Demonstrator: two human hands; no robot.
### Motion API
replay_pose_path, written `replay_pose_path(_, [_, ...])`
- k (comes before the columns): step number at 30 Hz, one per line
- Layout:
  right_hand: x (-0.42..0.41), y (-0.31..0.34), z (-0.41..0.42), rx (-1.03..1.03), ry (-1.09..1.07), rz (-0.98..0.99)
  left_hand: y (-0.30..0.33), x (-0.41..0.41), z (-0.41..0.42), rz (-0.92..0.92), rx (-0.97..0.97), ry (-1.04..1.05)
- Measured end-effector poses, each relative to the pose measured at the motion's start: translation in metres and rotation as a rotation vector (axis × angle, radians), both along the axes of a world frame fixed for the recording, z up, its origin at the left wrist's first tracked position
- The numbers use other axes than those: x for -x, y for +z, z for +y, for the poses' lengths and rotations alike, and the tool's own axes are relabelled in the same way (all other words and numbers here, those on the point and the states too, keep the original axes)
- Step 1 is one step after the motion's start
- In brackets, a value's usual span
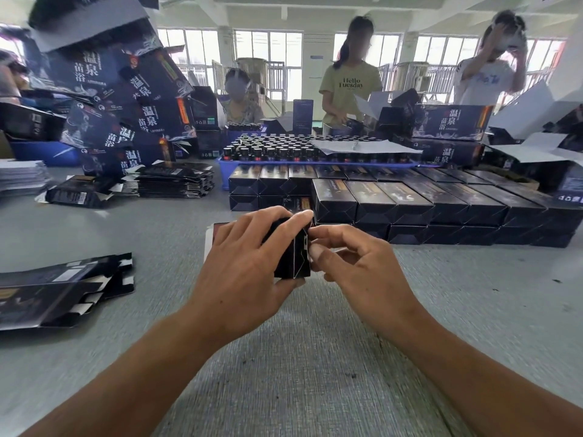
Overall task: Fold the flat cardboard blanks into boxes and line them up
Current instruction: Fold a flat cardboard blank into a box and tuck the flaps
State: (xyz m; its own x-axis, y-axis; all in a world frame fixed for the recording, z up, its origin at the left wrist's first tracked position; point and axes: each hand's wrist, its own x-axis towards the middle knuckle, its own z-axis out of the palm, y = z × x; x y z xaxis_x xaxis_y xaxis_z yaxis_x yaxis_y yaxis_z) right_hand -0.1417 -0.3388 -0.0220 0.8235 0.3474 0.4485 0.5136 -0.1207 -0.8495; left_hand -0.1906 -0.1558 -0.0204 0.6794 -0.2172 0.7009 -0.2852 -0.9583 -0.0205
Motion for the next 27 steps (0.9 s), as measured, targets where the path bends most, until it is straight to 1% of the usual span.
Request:
replay_pose_path(3, [-0.0023, -0.0004, 0.0004, -0.033, -0.01, 0.089, -0.0014, 0.0, -0.0026, -0.004, -0.01, -0.012])
replay_pose_path(6, [-0.0031, 0.0001, -0.0004, -0.072, 0.049, 0.199, -0.0017, 0.0004, -0.0034, -0.012, -0.007, -0.038])
replay_pose_path(9, [-0.0038, 0.0006, -0.0011, -0.136, 0.073, 0.255, -0.0013, 0.001, -0.0047, -0.01, -0.003, -0.06])
replay_pose_path(15, [-0.005, 0.0017, -0.0011, -0.162, 0.001, 0.226, -0.0011, 0.0025, -0.0097, -0.02, 0.012, -0.101])
replay_pose_path(23, [-0.0023, 0.004, -0.003, -0.1, 0.071, 0.221, -0.0008, 0.0012, -0.007, -0.005, 0.039, -0.094])
replay_pose_path(27, [0.0027, 0.0044, 0.0007, -0.113, 0.14, 0.256, -0.0014, 0.0011, -0.0091, 0.022, 0.021, -0.152])
